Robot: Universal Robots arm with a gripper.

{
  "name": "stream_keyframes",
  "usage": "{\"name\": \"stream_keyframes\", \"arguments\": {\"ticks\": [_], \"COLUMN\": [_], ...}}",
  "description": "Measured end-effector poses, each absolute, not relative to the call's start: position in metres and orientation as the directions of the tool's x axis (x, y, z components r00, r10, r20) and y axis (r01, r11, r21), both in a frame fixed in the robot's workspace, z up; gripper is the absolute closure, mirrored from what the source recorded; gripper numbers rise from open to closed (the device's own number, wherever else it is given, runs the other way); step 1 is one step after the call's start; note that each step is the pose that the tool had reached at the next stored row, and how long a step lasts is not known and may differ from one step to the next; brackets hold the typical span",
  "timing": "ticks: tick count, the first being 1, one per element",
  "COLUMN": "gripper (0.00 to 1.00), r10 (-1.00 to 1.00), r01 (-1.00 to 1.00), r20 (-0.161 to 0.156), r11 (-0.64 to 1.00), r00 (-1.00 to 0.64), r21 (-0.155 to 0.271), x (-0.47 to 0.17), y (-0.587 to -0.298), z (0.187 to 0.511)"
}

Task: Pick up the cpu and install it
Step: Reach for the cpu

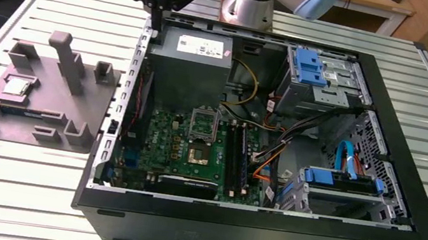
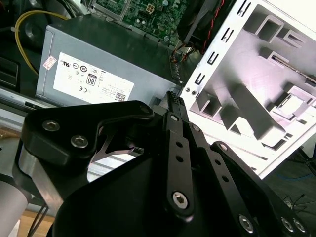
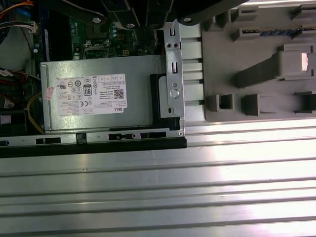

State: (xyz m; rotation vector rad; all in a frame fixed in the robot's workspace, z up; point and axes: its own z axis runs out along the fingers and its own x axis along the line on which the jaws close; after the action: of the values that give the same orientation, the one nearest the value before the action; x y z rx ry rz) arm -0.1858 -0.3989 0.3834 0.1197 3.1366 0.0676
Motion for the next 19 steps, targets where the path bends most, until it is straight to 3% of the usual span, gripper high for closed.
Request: {"name": "stream_keyframes", "arguments": {"ticks": [19], "gripper": [0.90], "r10": [0.076], "r01": [0.076], "r20": [0.000], "r11": [0.996], "r00": [-0.997], "r21": [0.043], "x": [-0.199], "y": [-0.399], "z": [0.381]}}
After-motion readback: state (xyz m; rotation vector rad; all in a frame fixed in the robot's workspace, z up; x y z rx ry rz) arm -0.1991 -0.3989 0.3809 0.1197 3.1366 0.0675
